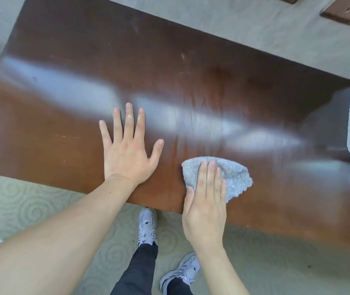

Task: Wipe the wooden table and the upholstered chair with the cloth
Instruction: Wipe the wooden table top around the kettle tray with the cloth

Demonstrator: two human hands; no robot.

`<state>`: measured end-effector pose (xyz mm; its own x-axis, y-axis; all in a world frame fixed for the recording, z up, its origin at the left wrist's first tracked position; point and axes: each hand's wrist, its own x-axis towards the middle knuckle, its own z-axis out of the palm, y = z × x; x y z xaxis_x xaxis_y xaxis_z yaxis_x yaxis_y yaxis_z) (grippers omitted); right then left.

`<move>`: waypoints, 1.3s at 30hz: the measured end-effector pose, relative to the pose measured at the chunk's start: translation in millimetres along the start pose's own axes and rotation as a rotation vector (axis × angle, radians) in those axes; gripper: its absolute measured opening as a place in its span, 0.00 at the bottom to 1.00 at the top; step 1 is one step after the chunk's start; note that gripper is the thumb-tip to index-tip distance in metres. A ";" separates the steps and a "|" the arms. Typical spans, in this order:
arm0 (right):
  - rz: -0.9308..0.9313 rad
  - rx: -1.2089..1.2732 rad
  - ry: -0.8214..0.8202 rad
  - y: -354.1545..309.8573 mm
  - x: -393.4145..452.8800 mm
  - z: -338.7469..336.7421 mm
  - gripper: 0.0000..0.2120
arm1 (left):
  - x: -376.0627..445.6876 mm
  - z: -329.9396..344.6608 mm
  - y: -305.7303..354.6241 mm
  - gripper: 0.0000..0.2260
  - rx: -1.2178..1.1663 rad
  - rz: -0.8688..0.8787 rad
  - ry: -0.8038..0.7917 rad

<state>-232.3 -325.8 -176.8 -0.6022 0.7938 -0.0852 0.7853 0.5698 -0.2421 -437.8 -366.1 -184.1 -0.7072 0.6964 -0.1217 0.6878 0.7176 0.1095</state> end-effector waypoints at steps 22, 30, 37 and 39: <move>0.086 0.013 0.033 80.2 61.7 -25.9 0.28 | 1.0 -11.1 13.1 0.43 0.114 0.124 -0.113; 0.071 -0.048 0.007 119.9 67.8 -32.8 0.29 | 32.2 -5.0 124.0 0.42 -0.010 0.351 -0.075; 0.157 -0.043 0.108 176.7 209.3 -57.5 0.28 | 67.5 5.7 211.1 0.44 -0.039 0.392 -0.074; 0.141 -0.037 0.104 192.5 229.5 -62.6 0.28 | 71.1 10.8 219.2 0.44 0.009 0.413 -0.070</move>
<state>-210.4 -20.7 -182.5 -0.4695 0.8828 -0.0152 0.8667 0.4574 -0.1989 -335.5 -159.4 -179.4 -0.3591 0.9233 -0.1362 0.9130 0.3778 0.1541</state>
